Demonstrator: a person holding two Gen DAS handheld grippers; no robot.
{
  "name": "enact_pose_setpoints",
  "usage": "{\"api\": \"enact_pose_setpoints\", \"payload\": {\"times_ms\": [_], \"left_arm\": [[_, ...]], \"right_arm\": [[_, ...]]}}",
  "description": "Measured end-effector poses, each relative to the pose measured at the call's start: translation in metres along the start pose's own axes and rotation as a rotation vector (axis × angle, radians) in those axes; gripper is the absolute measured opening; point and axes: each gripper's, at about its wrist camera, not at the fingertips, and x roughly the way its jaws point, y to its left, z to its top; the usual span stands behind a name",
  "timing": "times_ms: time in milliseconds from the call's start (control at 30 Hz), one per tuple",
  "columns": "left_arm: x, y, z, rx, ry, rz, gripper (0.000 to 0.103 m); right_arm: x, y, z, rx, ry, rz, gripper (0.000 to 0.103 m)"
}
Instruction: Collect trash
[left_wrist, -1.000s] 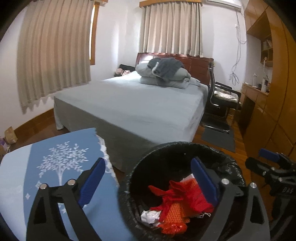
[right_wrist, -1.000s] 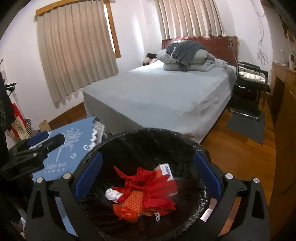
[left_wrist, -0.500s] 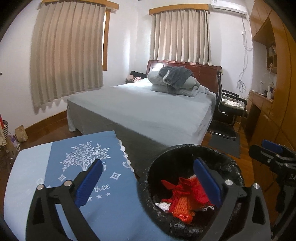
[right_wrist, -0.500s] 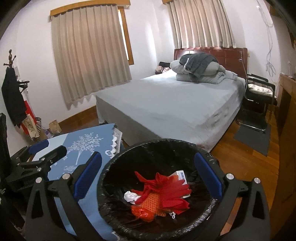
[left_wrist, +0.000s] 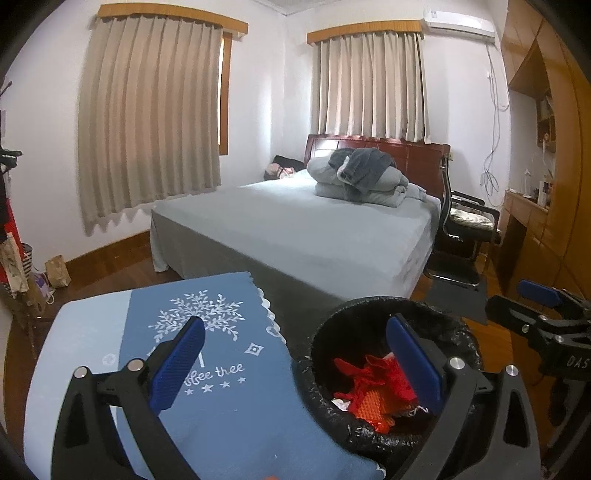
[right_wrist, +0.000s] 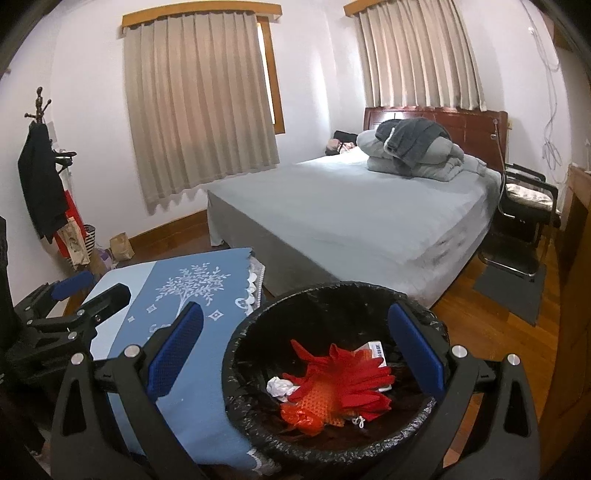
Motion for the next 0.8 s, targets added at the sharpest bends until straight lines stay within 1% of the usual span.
{"api": "enact_pose_setpoints", "payload": {"times_ms": [400,800], "left_arm": [[-0.021,-0.002,-0.002,0.003,-0.013,0.015,0.097],[-0.026,-0.003,-0.004,0.01,-0.016,0.018,0.097]], "right_arm": [[-0.008,0.012,-0.004,-0.018,-0.007,0.015,0.097],[-0.008,0.016,-0.004,-0.018,-0.008,0.022,0.097]]}}
